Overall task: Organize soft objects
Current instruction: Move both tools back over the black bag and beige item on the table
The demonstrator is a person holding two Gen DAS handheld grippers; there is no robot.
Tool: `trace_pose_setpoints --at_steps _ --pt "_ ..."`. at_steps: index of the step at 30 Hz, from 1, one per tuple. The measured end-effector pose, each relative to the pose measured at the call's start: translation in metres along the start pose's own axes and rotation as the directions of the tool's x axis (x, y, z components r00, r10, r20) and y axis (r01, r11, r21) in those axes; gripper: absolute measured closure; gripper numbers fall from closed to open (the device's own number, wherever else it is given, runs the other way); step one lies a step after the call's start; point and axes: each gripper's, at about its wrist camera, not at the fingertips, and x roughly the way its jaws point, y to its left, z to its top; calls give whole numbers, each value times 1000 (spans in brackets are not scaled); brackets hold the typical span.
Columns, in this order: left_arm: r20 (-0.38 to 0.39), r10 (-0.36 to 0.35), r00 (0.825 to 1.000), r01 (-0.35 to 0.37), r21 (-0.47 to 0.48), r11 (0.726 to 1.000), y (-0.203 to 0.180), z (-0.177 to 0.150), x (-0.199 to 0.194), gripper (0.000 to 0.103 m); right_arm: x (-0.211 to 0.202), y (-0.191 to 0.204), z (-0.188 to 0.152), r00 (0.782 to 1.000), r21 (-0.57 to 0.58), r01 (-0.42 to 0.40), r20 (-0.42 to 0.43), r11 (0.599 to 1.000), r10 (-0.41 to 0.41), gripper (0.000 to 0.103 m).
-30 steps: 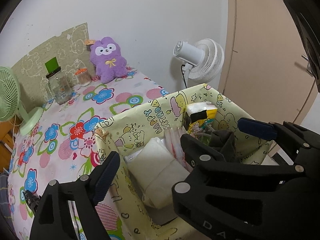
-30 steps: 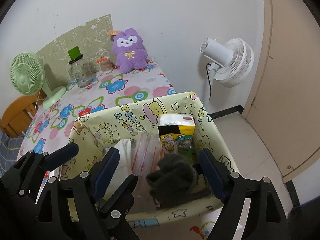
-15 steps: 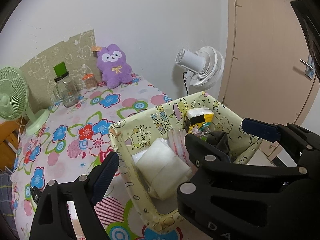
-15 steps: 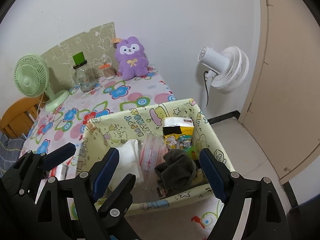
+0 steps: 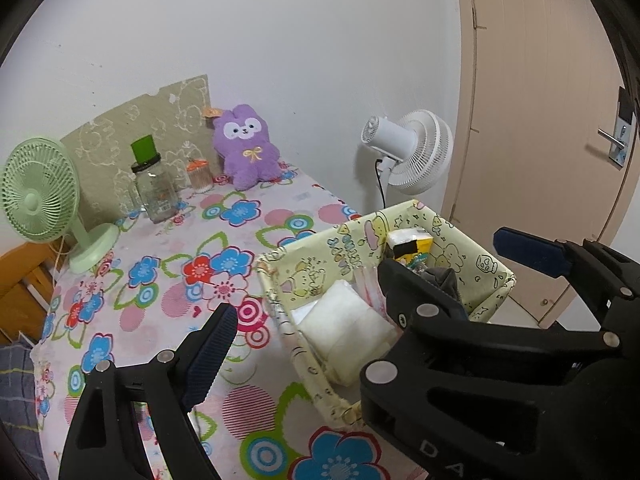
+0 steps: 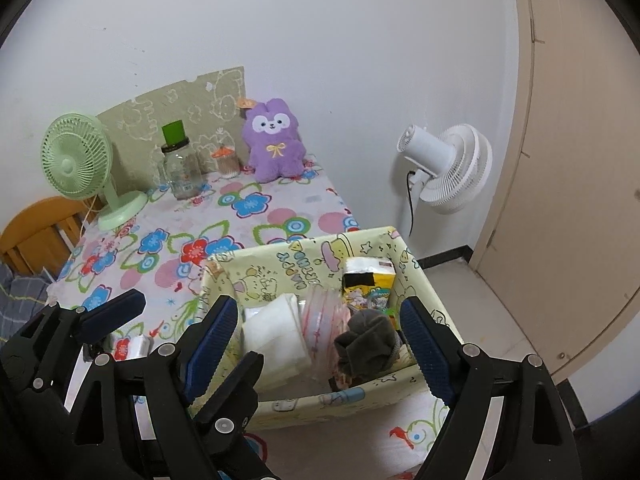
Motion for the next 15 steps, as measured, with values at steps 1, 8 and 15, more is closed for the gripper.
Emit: trace_pose_setpoints --at_steps 1,8,15 --pt "5 4 1000 -4 0 1000 2 0 -3 13 -2 2 1 1000 -2 3 5 1000 -3 15" --pt "30 18 999 -17 -14 1000 15 -4 -18 13 -17 20 2 999 -27 2 33 1000 -1 14" --pt "48 50 998 -49 -36 998 34 -9 -33 13 -27 42 4 999 -54 -17 49 998 20 14"
